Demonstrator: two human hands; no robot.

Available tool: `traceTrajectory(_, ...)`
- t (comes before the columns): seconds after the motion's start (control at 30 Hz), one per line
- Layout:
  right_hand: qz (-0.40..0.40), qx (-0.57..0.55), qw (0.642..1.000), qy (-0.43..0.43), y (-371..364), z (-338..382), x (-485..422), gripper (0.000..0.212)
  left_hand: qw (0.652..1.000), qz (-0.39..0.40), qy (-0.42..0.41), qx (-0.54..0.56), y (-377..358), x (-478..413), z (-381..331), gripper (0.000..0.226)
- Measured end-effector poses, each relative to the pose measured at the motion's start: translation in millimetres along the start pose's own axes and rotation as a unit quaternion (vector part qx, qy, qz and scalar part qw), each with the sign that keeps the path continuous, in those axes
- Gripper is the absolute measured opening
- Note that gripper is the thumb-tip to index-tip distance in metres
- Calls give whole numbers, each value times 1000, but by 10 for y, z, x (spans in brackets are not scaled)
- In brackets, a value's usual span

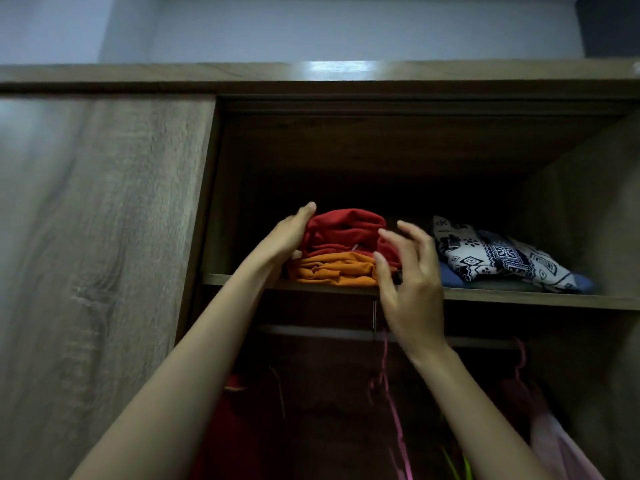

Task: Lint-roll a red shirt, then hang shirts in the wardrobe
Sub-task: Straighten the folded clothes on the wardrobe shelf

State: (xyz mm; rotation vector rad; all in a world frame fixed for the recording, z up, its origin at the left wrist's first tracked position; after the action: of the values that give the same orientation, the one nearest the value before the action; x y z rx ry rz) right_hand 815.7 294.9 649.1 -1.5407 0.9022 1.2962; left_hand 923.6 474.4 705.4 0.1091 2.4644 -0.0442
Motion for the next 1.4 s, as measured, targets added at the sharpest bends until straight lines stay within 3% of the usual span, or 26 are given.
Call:
traceTrajectory(0.07,-10,72,997,34,50,62,180,33,998,2,51,-46,-6,1,19,113)
traceTrajectory(0.2,-3,137,987,83,33,79,414,36,991,40,82,-103,-105,-9,-22,125)
traceTrajectory(0.33,-13,197,973,122,-31,45,495,36,980,64,99,-159,-265,59,-120,87)
traceTrajectory(0.47,8,220,968,117,-80,-63,552,40,981,45,60,-180,-363,90,-170,55)
traceTrajectory(0.57,43,230,964,122,-96,-75,589,45,993,9,34,-112,-354,133,-145,41)
traceTrajectory(0.7,71,221,967,101,-74,-48,509,43,1000,-5,21,6,-314,119,-133,41)
traceTrajectory(0.83,87,215,970,79,-82,-21,427,40,986,-4,-17,169,-307,127,-334,40)
traceTrajectory(0.97,101,202,973,55,-104,-5,411,38,974,-12,-64,219,-236,296,-574,33)
traceTrajectory(1.07,65,156,985,18,-3,-18,495,38,975,-30,-109,189,-179,473,-551,33)
traceTrajectory(1.2,-4,-40,991,-128,209,-131,640,39,977,-86,-119,152,-107,603,-215,33)
traceTrajectory(1.33,56,-133,977,-155,116,-64,566,43,971,-116,-100,181,-33,635,30,25)
traceTrajectory(1.4,90,-153,969,-172,48,-51,504,44,968,-119,-97,200,-21,645,59,8)
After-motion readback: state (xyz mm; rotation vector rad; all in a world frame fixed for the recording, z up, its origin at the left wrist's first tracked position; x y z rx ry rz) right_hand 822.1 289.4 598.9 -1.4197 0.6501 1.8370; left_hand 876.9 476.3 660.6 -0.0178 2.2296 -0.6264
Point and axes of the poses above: each hand's wrist, its own x-axis away from the middle knuckle, its own y-axis out of the back of the hand, z = x × y, the point moved 7 cm from there along -x, towards the middle knuckle, and after that the axes turned 15 degrees about x, right-handed, at the moved point
